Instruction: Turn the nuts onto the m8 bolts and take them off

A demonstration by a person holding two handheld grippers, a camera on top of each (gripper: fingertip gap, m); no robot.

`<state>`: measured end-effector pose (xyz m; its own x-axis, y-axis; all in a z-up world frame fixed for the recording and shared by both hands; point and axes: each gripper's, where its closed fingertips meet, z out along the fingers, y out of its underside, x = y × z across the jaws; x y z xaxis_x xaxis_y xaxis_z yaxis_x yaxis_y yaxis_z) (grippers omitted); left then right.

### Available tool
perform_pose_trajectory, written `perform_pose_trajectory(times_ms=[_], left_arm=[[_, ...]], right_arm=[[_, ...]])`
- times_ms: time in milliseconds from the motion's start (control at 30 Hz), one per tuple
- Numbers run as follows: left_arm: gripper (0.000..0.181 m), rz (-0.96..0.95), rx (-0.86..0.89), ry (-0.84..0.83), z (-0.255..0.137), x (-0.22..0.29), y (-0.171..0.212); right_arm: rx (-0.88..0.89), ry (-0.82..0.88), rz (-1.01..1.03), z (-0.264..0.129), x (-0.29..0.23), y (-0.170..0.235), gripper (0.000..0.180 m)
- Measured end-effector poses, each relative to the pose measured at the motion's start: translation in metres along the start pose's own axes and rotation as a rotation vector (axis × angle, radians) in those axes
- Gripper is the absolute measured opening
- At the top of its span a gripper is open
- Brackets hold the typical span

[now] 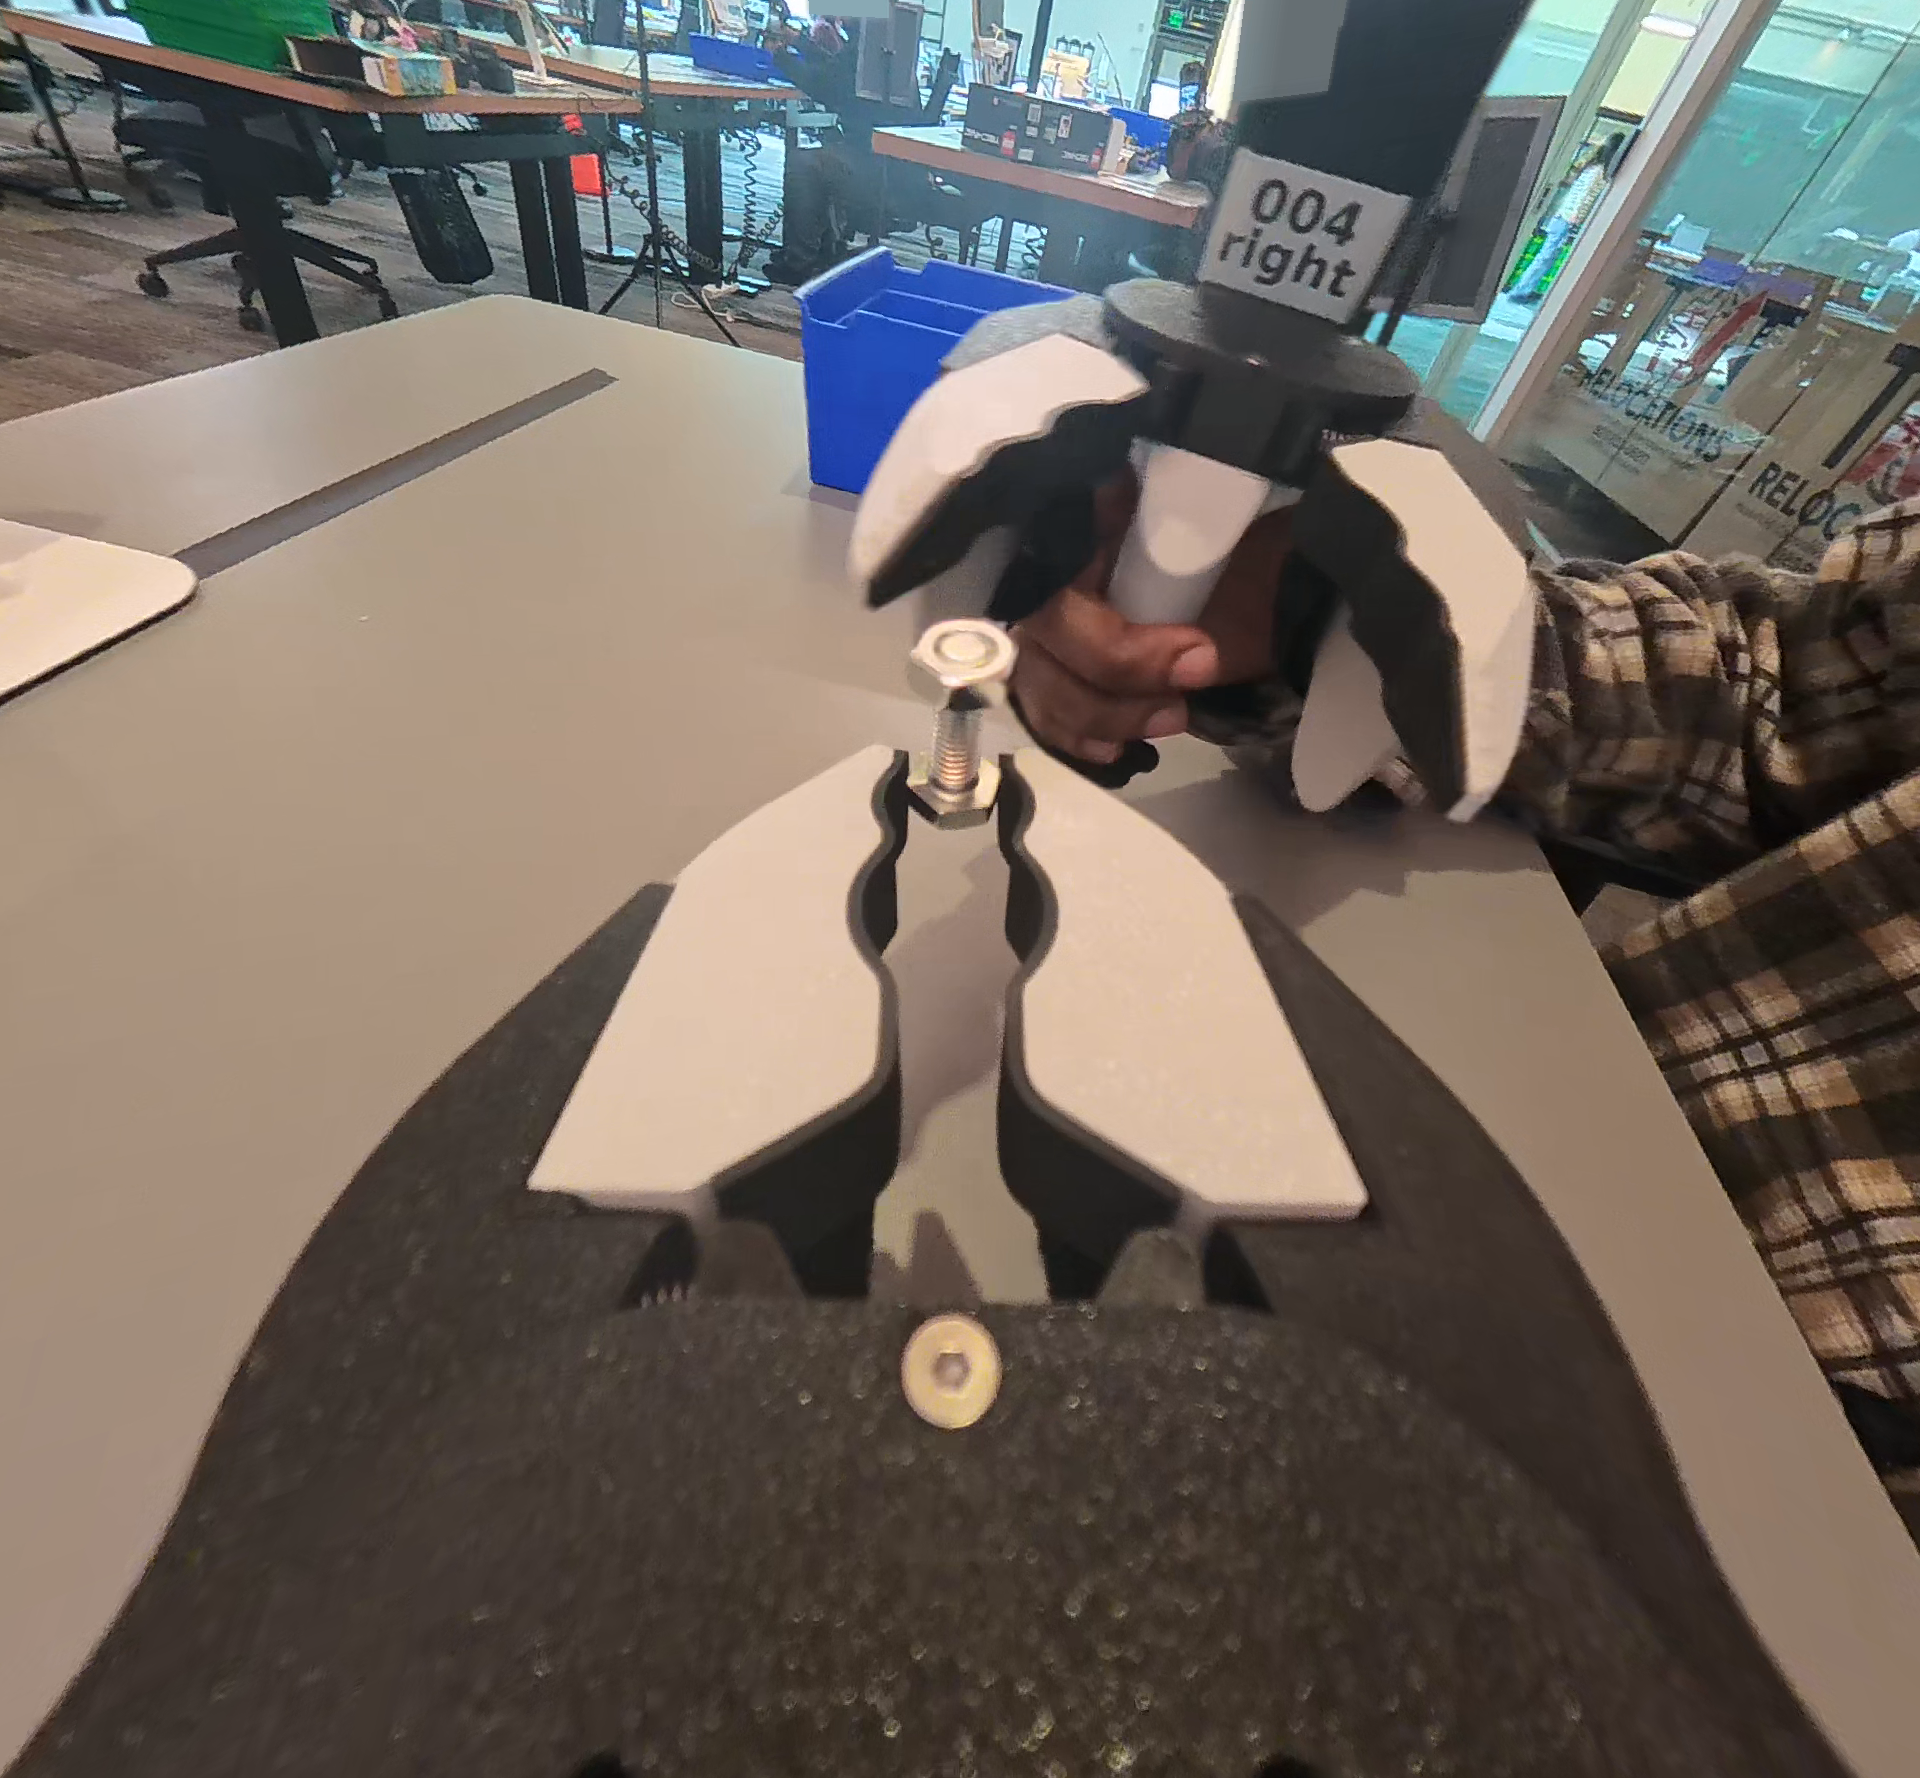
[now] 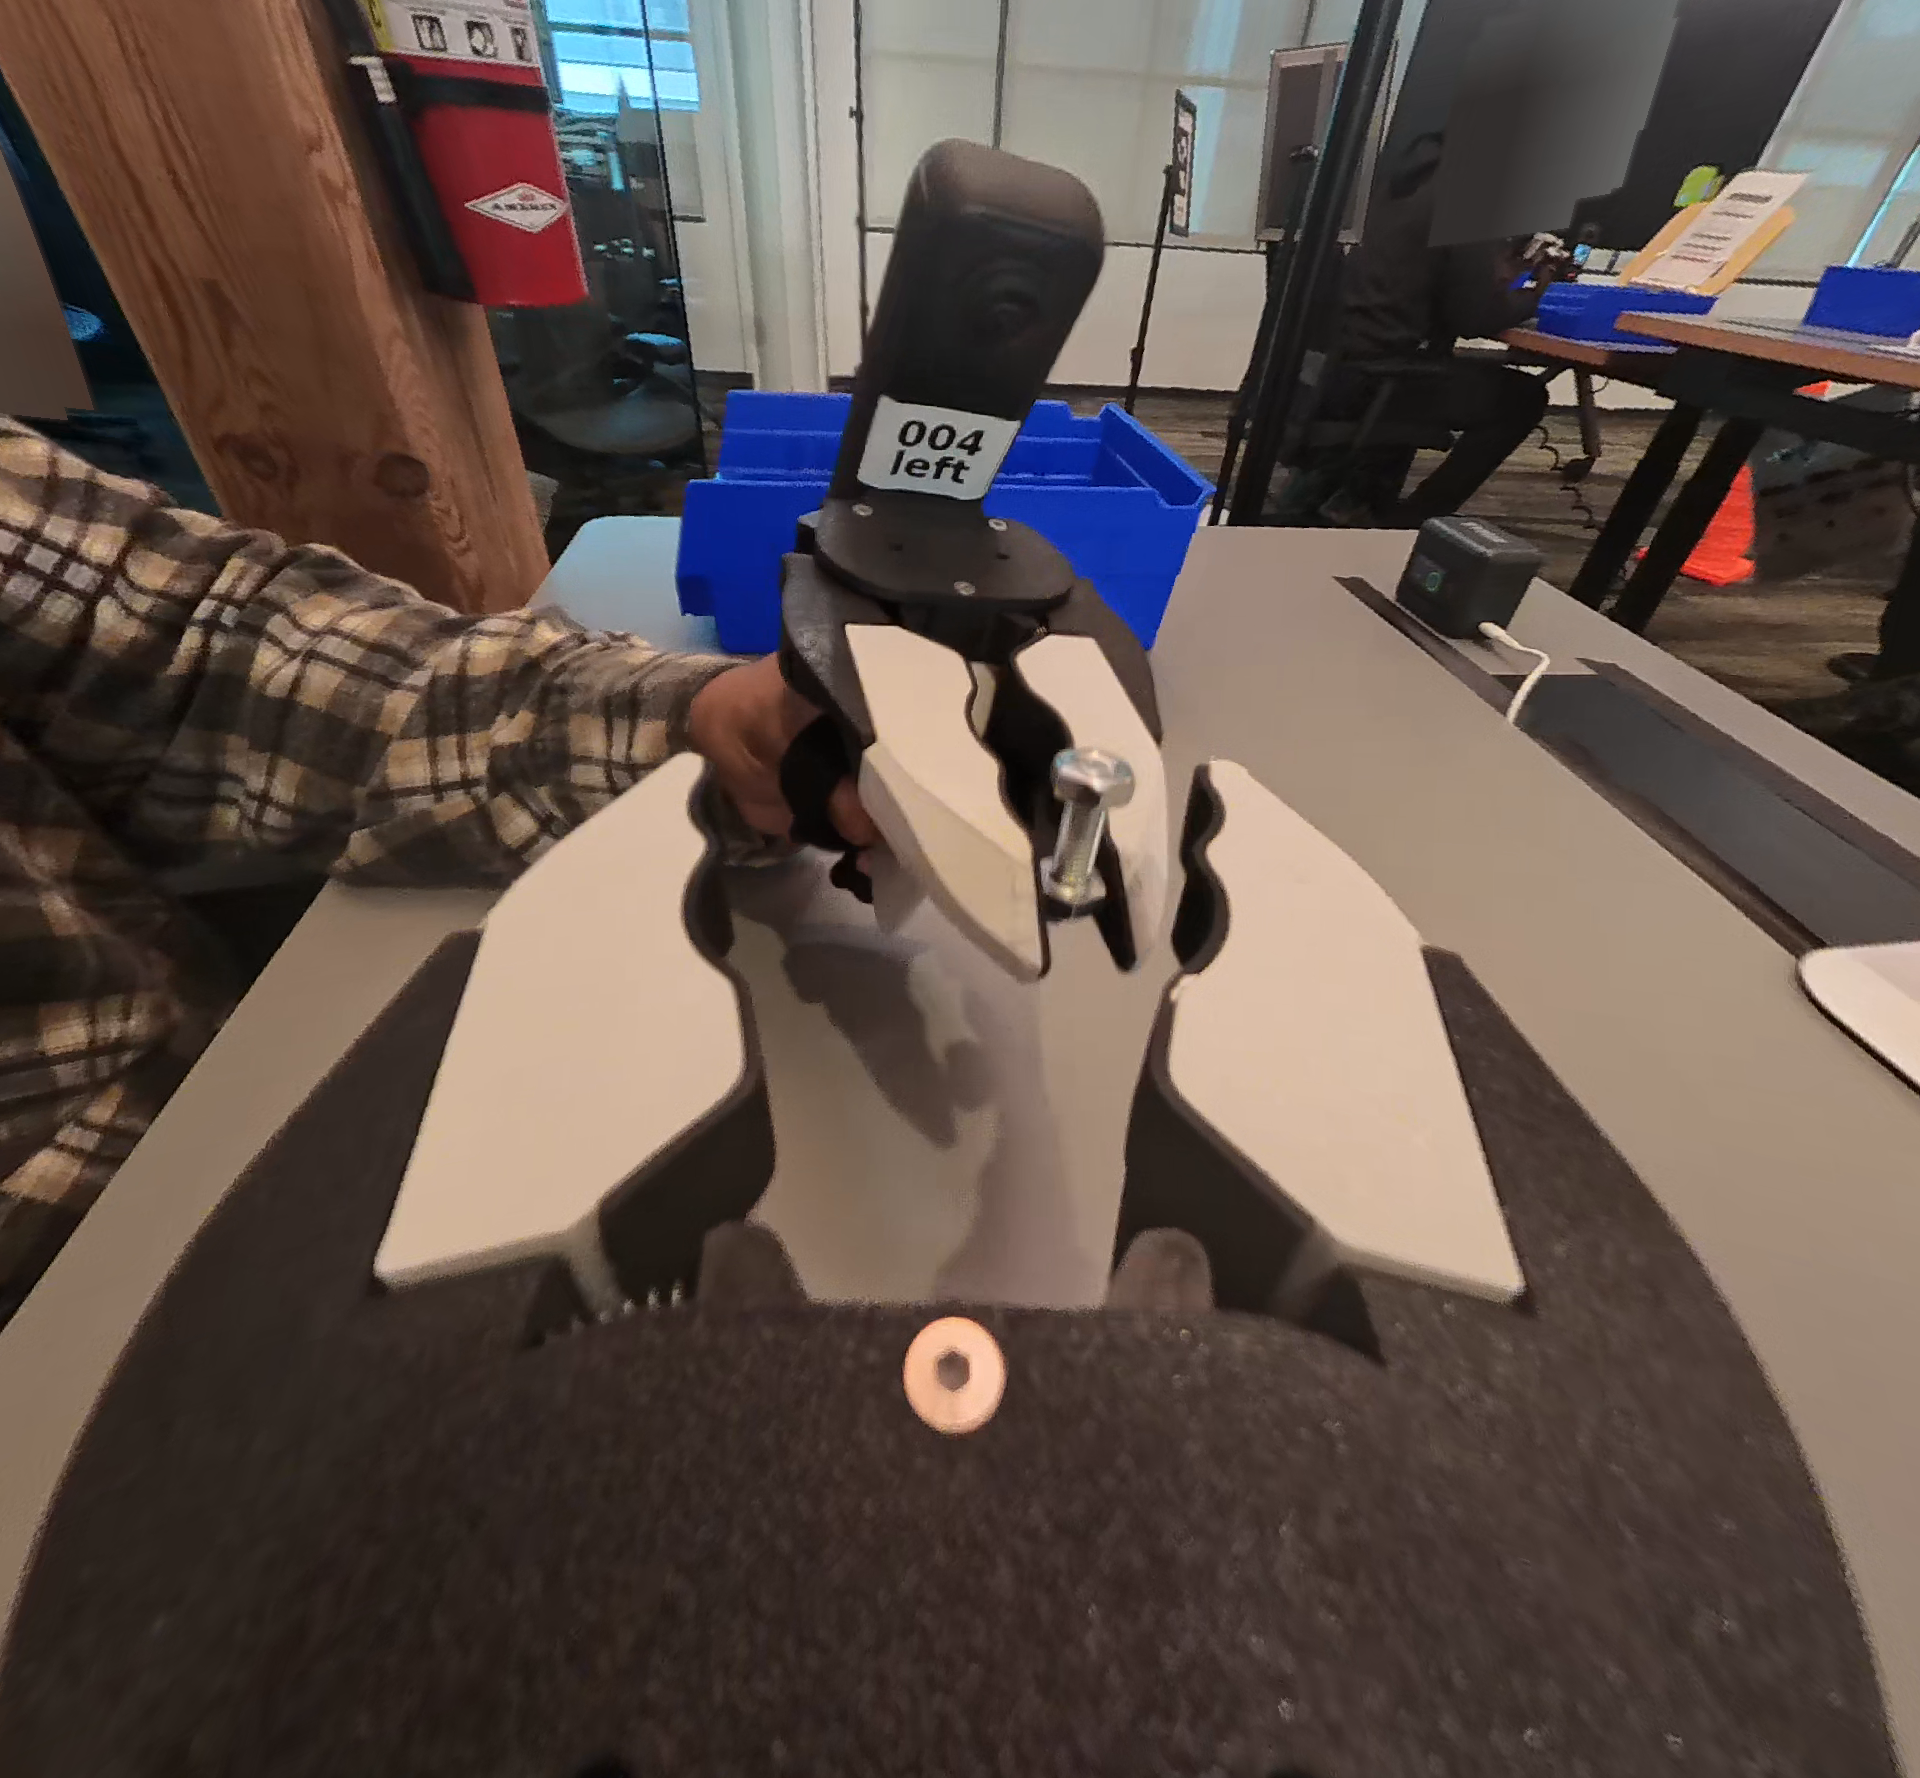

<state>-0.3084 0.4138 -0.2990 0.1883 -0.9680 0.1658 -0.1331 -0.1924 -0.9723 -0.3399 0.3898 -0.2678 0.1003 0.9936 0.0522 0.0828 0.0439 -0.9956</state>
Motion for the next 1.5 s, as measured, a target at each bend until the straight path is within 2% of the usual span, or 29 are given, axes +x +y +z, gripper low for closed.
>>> perform_pose_trajectory(times_ms=[133,267,400,500,667,833,933,1000,1167,1267,1367,1500], left_arm=[[0.016,0.009,-0.022,0.01,0.004,0.005,0.003],[0.015,-0.011,-0.034,0.014,0.001,0.003,0.003],[0.015,0.0,-0.075,0.034,0.006,0.009,0.008],[0.015,0.0,-0.092,0.034,0.008,0.011,0.01],[0.015,-0.023,-0.096,0.032,0.006,0.008,0.01],[0.015,-0.019,-0.104,0.055,0.009,0.014,0.011],[0.015,-0.02,-0.091,0.054,0.006,0.014,0.008],[0.015,-0.024,-0.085,0.049,0.004,0.013,0.007],[0.015,-0.012,-0.089,0.075,0.007,0.02,0.006],[0.015,-0.011,-0.082,0.08,0.007,0.022,0.004],[0.015,-0.011,-0.073,0.079,0.004,0.021,0.002],[0.015,-0.018,-0.078,0.095,0.007,0.024,0.004]], right_arm=[[-0.041,-0.052,-0.02,0.009,-0.008,0.009,0.084],[-0.04,-0.035,-0.035,-0.009,-0.009,0.009,0.074],[-0.003,-0.019,-0.003,-0.004,0.0,0.003,0.081],[-0.054,-0.071,-0.022,0.003,-0.008,0.012,0.079],[-0.036,-0.048,-0.038,-0.015,-0.01,0.009,0.071],[-0.027,-0.065,-0.026,-0.002,-0.01,0.007,0.084],[-0.044,-0.087,-0.037,-0.009,-0.019,0.01,0.082],[-0.016,-0.088,-0.051,-0.02,-0.021,0.005,0.068],[0.003,-0.068,-0.013,-0.007,-0.011,0.003,0.087],[-0.025,-0.125,-0.024,-0.007,-0.025,0.007,0.086],[0.004,-0.103,-0.038,-0.021,-0.023,0.002,0.073],[0.031,-0.092,-0.006,-0.012,-0.016,-0.002,0.085]])
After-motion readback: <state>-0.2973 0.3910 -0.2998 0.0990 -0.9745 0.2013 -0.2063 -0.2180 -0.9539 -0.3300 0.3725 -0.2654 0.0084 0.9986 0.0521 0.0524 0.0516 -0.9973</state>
